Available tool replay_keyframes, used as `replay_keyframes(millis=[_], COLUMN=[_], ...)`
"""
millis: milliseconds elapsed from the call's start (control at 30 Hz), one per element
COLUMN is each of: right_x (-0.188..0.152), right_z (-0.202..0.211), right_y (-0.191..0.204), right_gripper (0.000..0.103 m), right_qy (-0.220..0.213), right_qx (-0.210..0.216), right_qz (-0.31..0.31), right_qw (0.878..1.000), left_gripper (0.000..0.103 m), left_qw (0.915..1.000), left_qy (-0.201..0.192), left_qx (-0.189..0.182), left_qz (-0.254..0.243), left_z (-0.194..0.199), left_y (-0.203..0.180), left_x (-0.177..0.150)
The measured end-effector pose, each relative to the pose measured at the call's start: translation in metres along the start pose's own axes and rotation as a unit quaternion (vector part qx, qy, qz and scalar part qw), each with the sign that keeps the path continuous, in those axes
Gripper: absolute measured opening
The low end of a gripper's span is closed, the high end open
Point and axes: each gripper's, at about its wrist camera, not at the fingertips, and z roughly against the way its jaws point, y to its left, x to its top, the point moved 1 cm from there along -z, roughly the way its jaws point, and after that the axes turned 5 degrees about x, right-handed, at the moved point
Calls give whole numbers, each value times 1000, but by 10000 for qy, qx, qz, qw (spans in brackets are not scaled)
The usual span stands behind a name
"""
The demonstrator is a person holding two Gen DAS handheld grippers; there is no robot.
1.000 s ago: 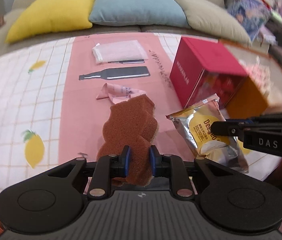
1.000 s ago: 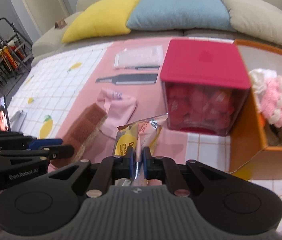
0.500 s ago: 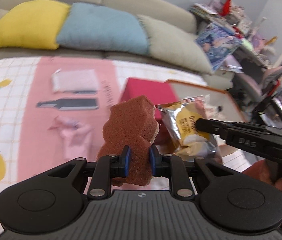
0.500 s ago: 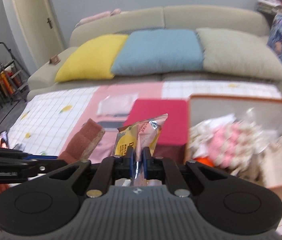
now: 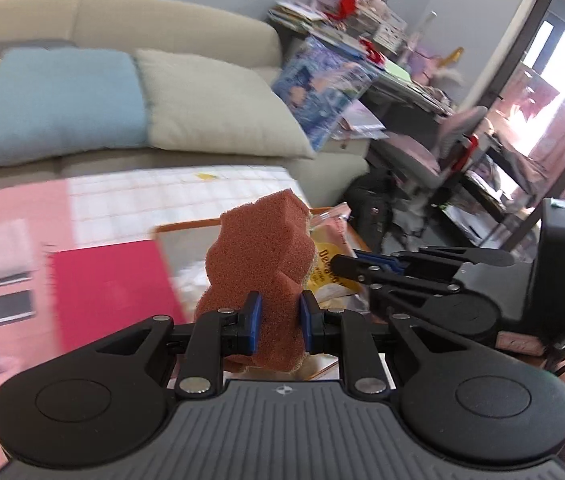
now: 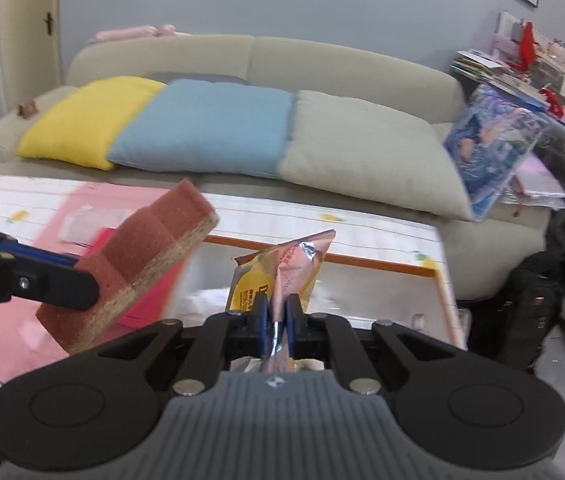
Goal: Organize soft objects
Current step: 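Carry the brown sponge and snack bag into the white box and open both tools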
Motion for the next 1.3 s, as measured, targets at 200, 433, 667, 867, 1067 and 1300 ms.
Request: replay_keyframes(millis=[200, 433, 667, 867, 1067, 1300], right_x=[-4, -15, -32, -38, -40, -50], right_z=[-21, -49, -78, -84, -87, -102], right_y=[-49, -69, -79, -88, -97, -96], right_gripper=[7, 7, 7, 7, 7, 7], right_qy=[257, 583, 971, 1119, 1248, 1530], right_qx=[-378, -541, -602, -792, -819, -812], right_qz=[-33, 178, 229, 209, 289, 181], right_qw=[9989, 9967, 9932, 9903, 9884, 9847], left_gripper=[22, 22, 22, 0, 0, 2], left_qw=[9993, 9969, 9952, 9950, 9911, 9894], left_qy=[290, 772, 947, 791, 1291, 1441], left_qx=[-241, -174, -184, -590, -331, -173], left_qz=[77, 34, -134, -133, -69, 41], left_z=[-59, -117, -143, -143, -168, -164], left_y=[-24, -37, -43, -51, -50, -29], left_x=[19, 15, 12, 21, 11, 0])
